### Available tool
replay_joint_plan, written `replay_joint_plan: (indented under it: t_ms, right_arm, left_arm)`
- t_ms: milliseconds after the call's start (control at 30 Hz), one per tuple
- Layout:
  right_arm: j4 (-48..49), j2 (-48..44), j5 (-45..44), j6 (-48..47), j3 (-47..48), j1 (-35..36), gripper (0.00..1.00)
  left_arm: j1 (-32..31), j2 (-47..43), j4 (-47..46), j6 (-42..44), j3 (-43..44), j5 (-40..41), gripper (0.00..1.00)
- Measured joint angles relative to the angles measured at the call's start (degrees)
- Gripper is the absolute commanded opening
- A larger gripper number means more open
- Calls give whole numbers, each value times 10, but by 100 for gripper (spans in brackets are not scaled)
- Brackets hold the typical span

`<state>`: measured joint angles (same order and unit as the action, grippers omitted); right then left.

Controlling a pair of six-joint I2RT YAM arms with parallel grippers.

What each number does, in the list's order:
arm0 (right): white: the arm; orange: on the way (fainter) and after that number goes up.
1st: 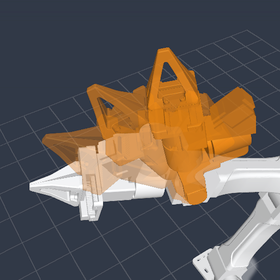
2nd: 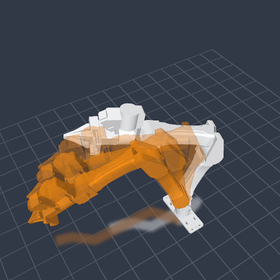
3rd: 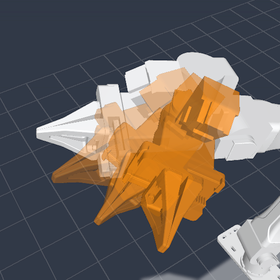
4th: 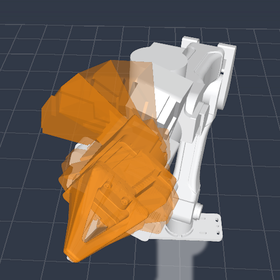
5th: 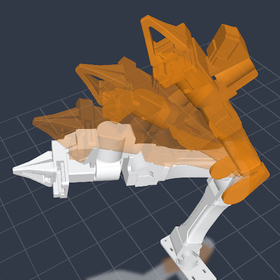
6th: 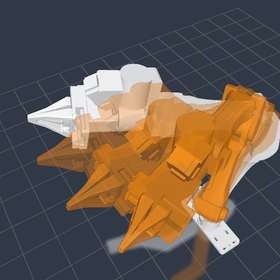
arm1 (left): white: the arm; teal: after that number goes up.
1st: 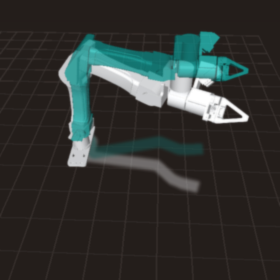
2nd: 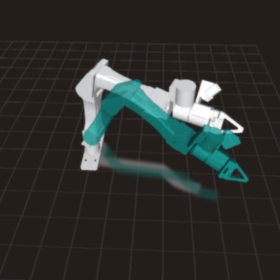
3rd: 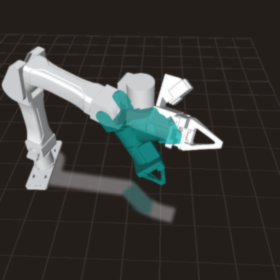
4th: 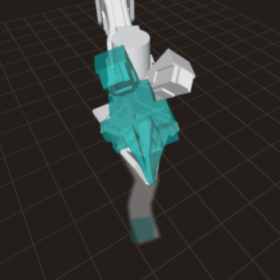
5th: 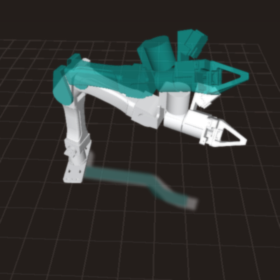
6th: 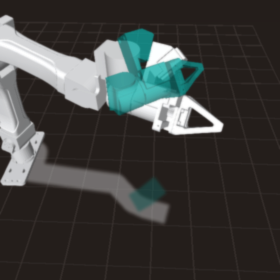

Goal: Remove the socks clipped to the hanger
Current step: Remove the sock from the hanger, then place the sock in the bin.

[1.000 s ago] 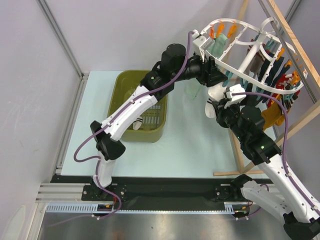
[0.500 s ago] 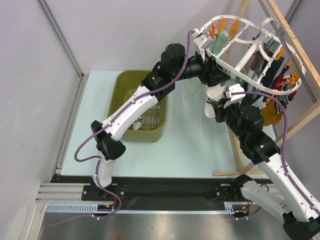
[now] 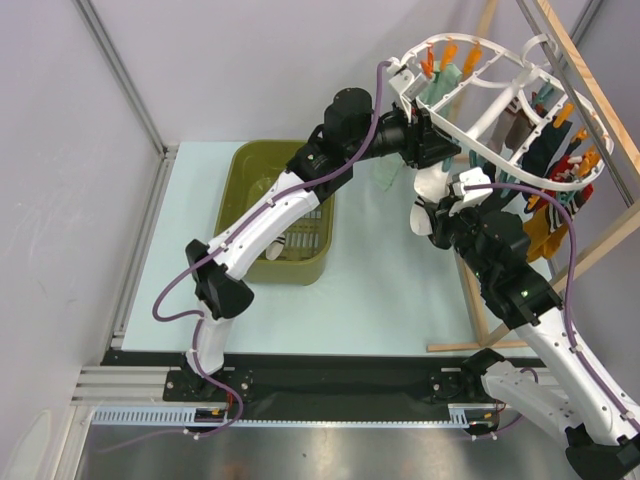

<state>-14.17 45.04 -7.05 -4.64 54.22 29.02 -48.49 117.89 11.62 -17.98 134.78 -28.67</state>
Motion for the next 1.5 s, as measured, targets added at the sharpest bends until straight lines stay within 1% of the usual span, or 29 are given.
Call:
replay_joint_plan:
  t_ms: [67,100,167,200,233,600,867,933,967,1067,1100,1167,1233,1367,1500]
  right_arm:
    - [0,0,0,0,0,0,0]
    - [0,-1,0,0,0,0,0]
    - [0,-2,0,0,0,0,0]
    - [0,-3,0,0,0,0,0]
    - [0,-4,0,0,0,0,0]
    - [-8,-12,6,4,0,0,0]
    - [-38,-33,40,43,-5,0,0]
    - [-46,-43,50,52,-9,0,0]
    - [-49,-46,57,56,-9,0,0]
    - [-50,-47,73,63,-9,1,0]
    - [-52,-47,77,65,-9,2,0]
    - [-53,-46,83,68,-9,6,0]
    - [-52,-46,90,74,-9,8,0]
    - [-52,-33,99,88,-6,20,0]
    - [-52,-8,84,95,9,61,0]
  left_arm:
    - [0,0,-2,-2,0,0,33]
    - [0,0,-5,-3,0,0,26]
    - [0,0,-9,-6,0,0,17]
    - [0,0,-10,-7,0,0,4]
    - [0,0,-12,-10,0,0,0]
    - [0,0,-14,-11,0,1,0]
    - [0,0,-14,-15,0,2,1]
    - [-1,0,-17,-15,-2,2,16]
    - [-1,0,-22,-16,-5,2,33]
    - [-2,-3,-38,-22,-26,3,52]
    - [-2,-3,-43,-24,-35,4,60]
    - [-3,-7,-50,-25,-63,1,64]
    - [-3,-11,-53,-26,-91,-1,64]
    - [-4,-18,-45,-24,-132,0,68]
    - [-3,-60,-30,-9,-195,23,70]
